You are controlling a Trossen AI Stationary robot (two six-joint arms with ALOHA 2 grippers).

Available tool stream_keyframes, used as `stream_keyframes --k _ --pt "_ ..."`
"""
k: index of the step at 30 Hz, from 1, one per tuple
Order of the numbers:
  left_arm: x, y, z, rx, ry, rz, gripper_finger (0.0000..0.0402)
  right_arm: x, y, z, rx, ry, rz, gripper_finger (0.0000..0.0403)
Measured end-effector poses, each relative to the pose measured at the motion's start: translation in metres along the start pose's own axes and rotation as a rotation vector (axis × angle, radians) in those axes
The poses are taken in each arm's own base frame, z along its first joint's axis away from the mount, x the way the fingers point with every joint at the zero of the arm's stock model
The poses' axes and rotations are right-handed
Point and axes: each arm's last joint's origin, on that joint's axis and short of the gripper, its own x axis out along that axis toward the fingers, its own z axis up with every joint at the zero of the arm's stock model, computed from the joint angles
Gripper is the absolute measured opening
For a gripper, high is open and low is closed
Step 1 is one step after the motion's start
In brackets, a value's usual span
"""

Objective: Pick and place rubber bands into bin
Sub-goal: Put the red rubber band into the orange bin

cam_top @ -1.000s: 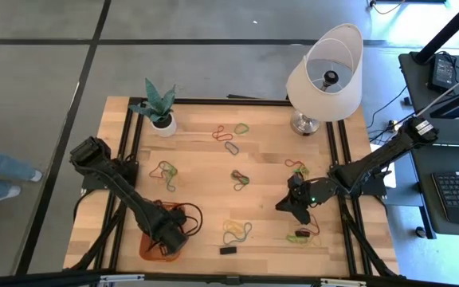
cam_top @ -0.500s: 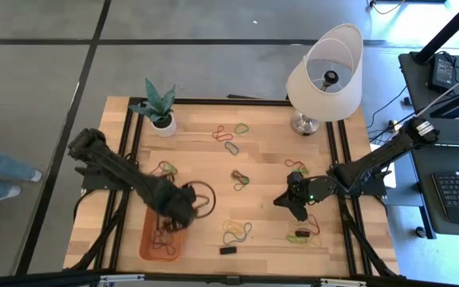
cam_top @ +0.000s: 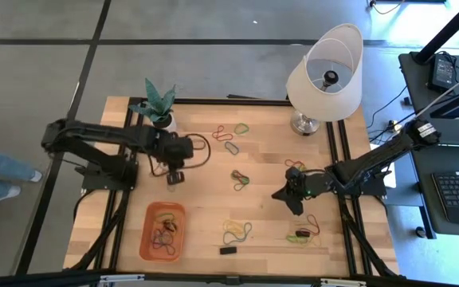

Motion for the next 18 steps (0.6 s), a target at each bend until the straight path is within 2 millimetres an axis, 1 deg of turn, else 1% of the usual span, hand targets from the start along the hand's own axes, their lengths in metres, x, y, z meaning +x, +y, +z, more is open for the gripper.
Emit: stream_keyframes --k 4,6,8,13,18 --pt "0.022 0.038 -0.026 -0.127 0.025 -0.015 0.0002 0.0 -0.006 -0.001 0.016 0.025 -0.049 0.0008" --pt "0.027 0.052 -0.038 -0.187 0.047 -0.028 0.0002 -0.001 -0.009 -0.003 0.0 0.05 -0.083 0.0004" --pt "0.029 0.063 -0.044 -0.226 0.051 -0.058 0.0002 -0.002 -0.013 -0.006 -0.029 0.083 -0.125 0.0004" --pt "0.03 0.079 -0.051 -0.233 0.054 -0.05 0.0002 -0.005 -0.018 -0.009 -0.027 0.117 -0.173 0.0006" --pt "0.03 0.083 -0.051 -0.237 0.052 -0.039 0.0002 -0.004 -0.019 -0.007 0.029 0.105 -0.18 0.0006"
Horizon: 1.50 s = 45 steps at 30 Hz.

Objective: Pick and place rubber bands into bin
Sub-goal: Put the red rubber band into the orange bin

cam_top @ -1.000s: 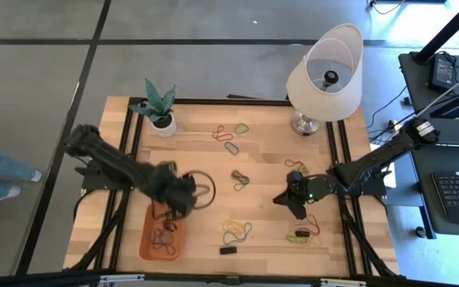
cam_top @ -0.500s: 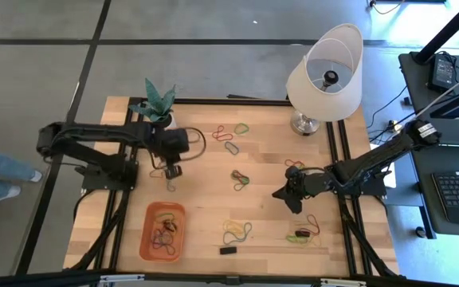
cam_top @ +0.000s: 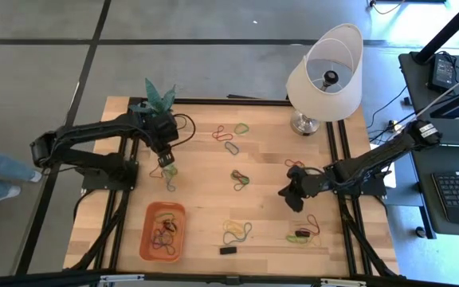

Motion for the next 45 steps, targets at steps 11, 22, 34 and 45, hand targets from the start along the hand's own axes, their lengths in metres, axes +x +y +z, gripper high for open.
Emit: stream_keyframes --k 11,22,34,45 --pt "0.0 0.001 -0.005 -0.26 0.046 0.055 0.0059 0.002 -0.008 0.012 0.053 -0.04 -0.039 0.0007" --pt "0.002 0.006 -0.015 -0.34 0.107 0.223 0.012 0.004 -0.015 0.02 0.042 -0.067 -0.07 0.0007" --pt "0.033 0.002 -0.047 -0.441 0.264 0.195 0.0114 0.004 -0.016 0.022 0.049 -0.074 -0.076 0.0007" --pt "0.038 -0.015 -0.05 -0.53 0.241 0.202 0.0114 0.004 -0.019 0.025 0.039 -0.082 -0.089 0.0007"
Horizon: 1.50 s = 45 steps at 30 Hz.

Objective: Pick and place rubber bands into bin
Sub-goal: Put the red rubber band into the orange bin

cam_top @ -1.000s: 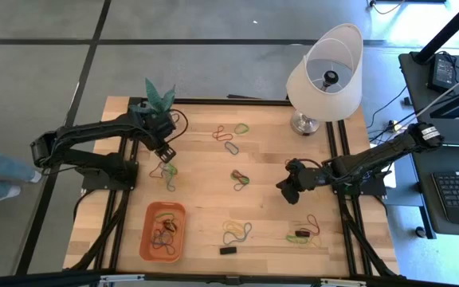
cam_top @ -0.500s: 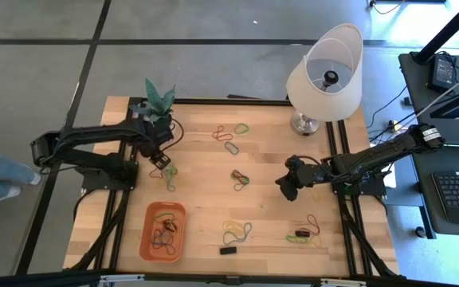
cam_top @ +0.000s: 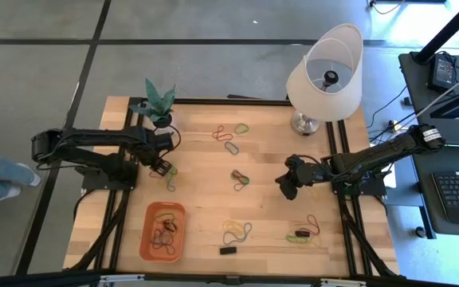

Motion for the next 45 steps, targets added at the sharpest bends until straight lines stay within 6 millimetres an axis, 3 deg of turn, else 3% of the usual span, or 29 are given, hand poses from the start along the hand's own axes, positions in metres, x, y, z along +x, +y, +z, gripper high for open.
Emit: stream_keyframes --k 8,16,21,29,42,45 --pt "0.0 -0.009 -0.008 -0.032 -0.002 0.0 0.0113 0.0 -0.001 0.001 0.004 -0.003 -0.003 0.0007" --pt "0.0 -0.02 -0.02 0.389 0.004 -0.024 0.0113 0.0 -0.001 0.001 0.002 -0.003 -0.003 0.0007" --pt "0.0 -0.03 -0.023 0.531 -0.041 -0.082 0.0113 0.0 -0.001 0.001 0.003 -0.003 -0.003 0.0007" --pt "0.004 -0.035 -0.025 0.562 -0.057 -0.02 0.0113 0.0 -0.001 0.001 0.003 -0.003 -0.002 0.0007" --pt "0.038 -0.046 -0.021 0.567 0.155 0.101 0.0112 0.0 -0.001 0.001 0.004 -0.004 -0.001 0.0007" --pt "0.04 -0.047 -0.02 0.565 0.177 0.104 0.0095 0.0 -0.001 0.001 0.004 -0.004 -0.001 0.0007"
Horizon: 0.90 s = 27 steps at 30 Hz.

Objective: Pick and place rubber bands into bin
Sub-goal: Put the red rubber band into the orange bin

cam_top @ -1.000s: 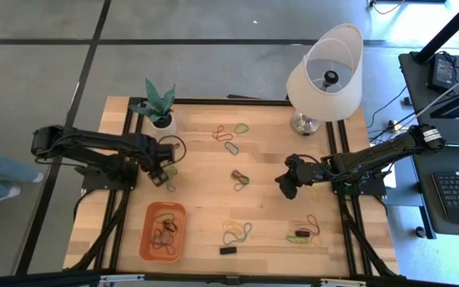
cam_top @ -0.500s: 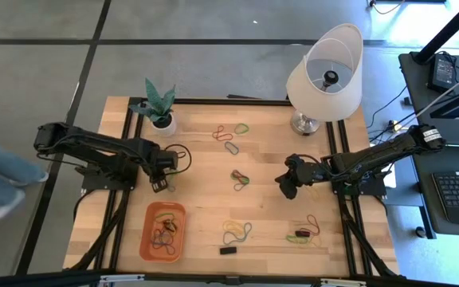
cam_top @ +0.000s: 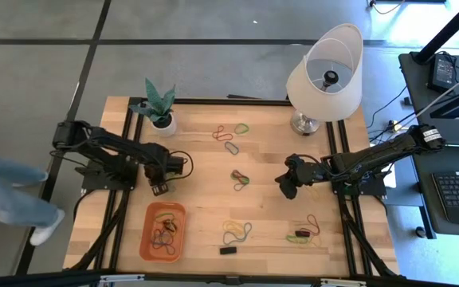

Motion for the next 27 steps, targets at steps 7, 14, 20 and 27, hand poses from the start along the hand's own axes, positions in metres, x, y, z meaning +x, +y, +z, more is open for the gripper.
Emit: stream_keyframes --k 7,14,20,27 --pt "-0.019 -0.002 0.002 -0.043 -0.017 -0.032 0.0008 0.0 0.0 0.0 -0.003 0.001 -0.001 0.0007" --pt "-0.07 0.003 -0.008 -0.09 -0.011 0.066 0.0003 0.0 0.0 0.0 -0.048 0.006 0.003 0.0007" --pt "-0.118 0.01 -0.02 -0.189 -0.076 0.115 0.0003 0.0 0.001 -0.002 -0.082 0.056 0.044 0.0007" --pt "-0.165 0.014 -0.027 -0.3 -0.235 0.117 0.0003 0.0 0.002 -0.002 -0.113 0.053 0.048 0.0007"
